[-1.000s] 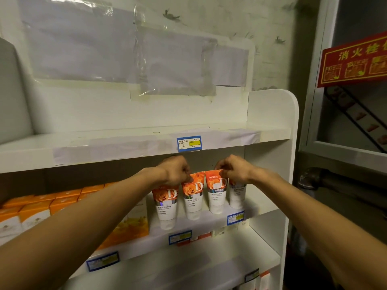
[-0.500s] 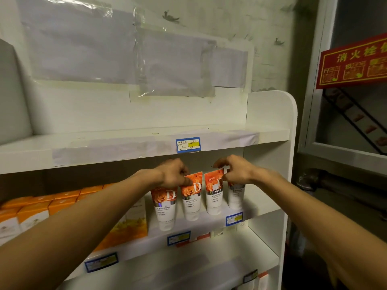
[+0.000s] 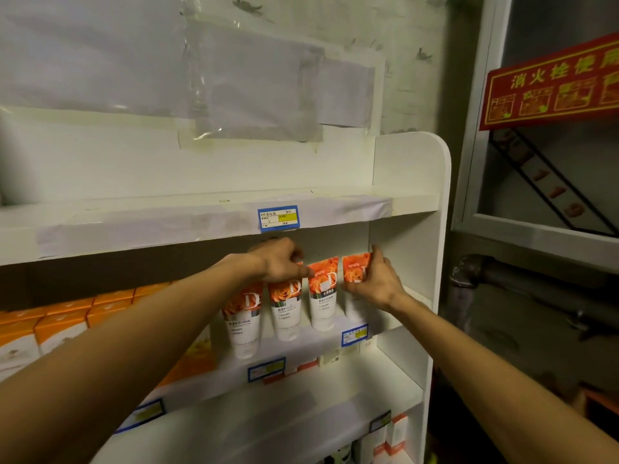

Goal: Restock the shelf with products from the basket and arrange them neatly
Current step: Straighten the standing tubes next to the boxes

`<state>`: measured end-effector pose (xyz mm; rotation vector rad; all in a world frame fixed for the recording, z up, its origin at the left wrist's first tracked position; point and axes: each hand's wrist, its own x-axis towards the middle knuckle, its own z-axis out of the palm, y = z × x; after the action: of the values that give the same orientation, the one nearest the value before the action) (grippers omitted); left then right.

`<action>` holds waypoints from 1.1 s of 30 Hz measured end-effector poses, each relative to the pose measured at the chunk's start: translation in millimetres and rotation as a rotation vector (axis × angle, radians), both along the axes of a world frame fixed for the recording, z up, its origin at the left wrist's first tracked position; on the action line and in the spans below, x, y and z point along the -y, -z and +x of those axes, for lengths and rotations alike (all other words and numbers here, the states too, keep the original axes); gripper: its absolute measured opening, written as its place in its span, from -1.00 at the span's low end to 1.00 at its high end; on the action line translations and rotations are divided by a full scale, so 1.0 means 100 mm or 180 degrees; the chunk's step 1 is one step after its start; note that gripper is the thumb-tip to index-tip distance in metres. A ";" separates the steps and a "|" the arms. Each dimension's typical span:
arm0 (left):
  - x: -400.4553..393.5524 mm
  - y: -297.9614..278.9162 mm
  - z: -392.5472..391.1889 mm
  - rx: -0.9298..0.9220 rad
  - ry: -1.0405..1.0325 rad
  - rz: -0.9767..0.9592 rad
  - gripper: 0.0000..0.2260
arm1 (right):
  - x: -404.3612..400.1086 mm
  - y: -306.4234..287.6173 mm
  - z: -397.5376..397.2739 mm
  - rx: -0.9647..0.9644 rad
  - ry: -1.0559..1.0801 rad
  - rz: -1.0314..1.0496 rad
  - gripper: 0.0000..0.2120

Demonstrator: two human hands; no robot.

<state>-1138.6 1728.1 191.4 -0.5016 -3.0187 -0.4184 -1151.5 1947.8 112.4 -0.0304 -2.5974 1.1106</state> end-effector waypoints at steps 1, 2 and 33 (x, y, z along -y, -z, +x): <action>-0.06 -0.01 -0.01 0.0001 0.0039 0.0014 -0.44 | 0.00 0.07 -0.02 -0.0028 0.0039 -0.0146 0.08; -0.12 0.00 -0.03 0.0019 0.0078 0.0025 -0.44 | 0.01 0.13 -0.02 -0.0044 0.0084 -0.0294 0.08; -0.26 0.04 -0.14 -0.0018 -0.0025 -0.0018 -0.64 | -0.02 0.00 0.10 -0.1219 0.0229 0.1052 -0.07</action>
<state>-1152.3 1754.0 187.7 -0.4904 -3.0164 -0.4075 -1141.8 1950.3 112.5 0.1477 -2.3731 0.5822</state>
